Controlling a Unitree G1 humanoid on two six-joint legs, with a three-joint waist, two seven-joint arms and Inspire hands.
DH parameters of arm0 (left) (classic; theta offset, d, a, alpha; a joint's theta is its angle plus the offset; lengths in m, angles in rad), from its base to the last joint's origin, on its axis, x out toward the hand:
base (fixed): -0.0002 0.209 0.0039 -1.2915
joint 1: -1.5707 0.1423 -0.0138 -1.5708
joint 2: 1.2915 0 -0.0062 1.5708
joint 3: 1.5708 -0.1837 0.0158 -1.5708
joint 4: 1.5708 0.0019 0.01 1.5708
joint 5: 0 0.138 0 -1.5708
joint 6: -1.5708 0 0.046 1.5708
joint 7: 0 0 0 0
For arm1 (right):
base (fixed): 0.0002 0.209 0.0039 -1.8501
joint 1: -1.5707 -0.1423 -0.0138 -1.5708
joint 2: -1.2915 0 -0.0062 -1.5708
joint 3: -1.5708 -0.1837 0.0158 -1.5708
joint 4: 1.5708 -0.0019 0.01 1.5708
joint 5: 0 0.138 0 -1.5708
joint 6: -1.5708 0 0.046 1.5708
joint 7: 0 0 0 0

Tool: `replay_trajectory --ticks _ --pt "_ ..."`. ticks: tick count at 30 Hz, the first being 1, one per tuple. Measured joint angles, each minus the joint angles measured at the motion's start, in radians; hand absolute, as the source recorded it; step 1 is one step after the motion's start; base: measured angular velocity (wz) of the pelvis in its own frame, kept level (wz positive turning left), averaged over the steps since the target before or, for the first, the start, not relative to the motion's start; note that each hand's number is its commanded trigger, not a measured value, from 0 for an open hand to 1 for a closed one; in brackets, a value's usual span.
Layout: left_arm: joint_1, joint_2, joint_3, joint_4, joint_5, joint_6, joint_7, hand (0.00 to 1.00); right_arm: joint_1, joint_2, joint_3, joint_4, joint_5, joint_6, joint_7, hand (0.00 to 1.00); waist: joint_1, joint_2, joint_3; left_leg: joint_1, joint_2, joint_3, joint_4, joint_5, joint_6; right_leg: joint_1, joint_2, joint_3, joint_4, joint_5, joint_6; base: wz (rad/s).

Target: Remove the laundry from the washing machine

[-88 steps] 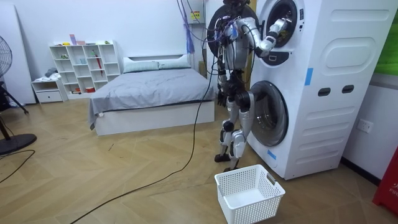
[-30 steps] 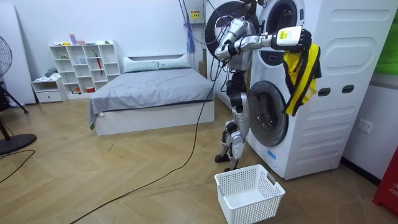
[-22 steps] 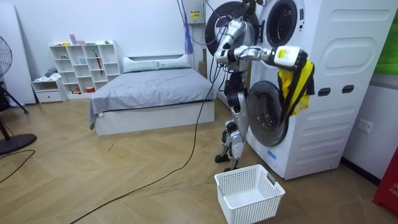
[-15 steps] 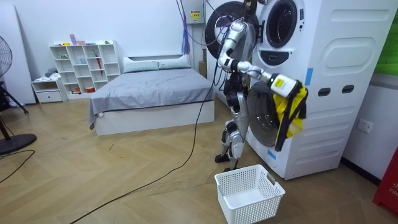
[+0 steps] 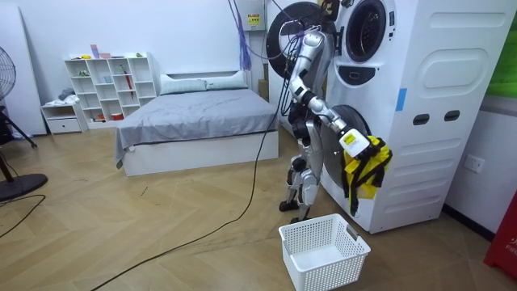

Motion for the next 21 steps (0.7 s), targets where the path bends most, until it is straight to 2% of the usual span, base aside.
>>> replay_trajectory --ticks 3,4,9,14,19,21 --pt "-0.002 0.0 -0.01 -0.007 -0.035 -0.004 -0.003 0.0 0.001 0.0 0.001 0.02 0.001 -0.009 -0.024 1.0 -0.001 0.006 -0.0028 -0.021 -0.007 0.003 0.0 0.003 0.005 -0.032 -0.006 -0.002 0.024 -0.002 0.003 0.0" --pt "-0.003 0.0 -0.017 -0.012 -0.049 -0.004 -0.004 0.0 0.001 0.0 0.001 0.038 0.003 -0.023 -0.033 1.0 -0.002 0.008 -0.0034 -0.03 -0.009 0.004 -0.001 0.006 0.007 -0.043 -0.008 -0.003 0.029 -0.003 0.004 0.0" --pt "-0.007 -0.001 -0.047 -0.02 -0.108 -0.004 -0.006 0.0 0.01 0.0 0.002 0.087 0.042 -0.03 -0.073 1.0 -0.011 0.02 -0.0016 -0.049 -0.022 0.007 -0.002 0.009 0.012 -0.076 -0.015 0.003 0.057 -0.016 0.011 0.0" --pt "0.001 -0.005 -0.047 -0.017 -0.108 -0.004 -0.013 0.0 0.024 0.0 -0.003 0.089 0.069 -0.052 -0.099 1.0 -0.038 0.028 0.0013 -0.057 -0.037 0.007 -0.005 0.011 0.015 -0.103 -0.024 0.006 0.09 -0.035 0.014 0.02" --pt "0.001 -0.006 -0.048 -0.019 -0.108 -0.005 -0.017 0.0 0.016 0.0 -0.01 0.112 0.065 -0.075 -0.106 1.0 -0.055 0.036 0.001 -0.072 -0.048 0.004 -0.006 0.014 0.021 -0.13 -0.03 0.007 0.111 -0.042 0.018 0.03" --pt "0.001 -0.011 -0.05 -0.018 -0.108 -0.005 -0.017 0.0 0.023 0.0 -0.012 0.118 0.068 -0.076 -0.112 1.0 -0.055 0.044 0.0047 -0.073 -0.05 0.011 -0.009 0.014 0.022 -0.136 -0.028 0.013 0.112 -0.042 0.019 -0.07"
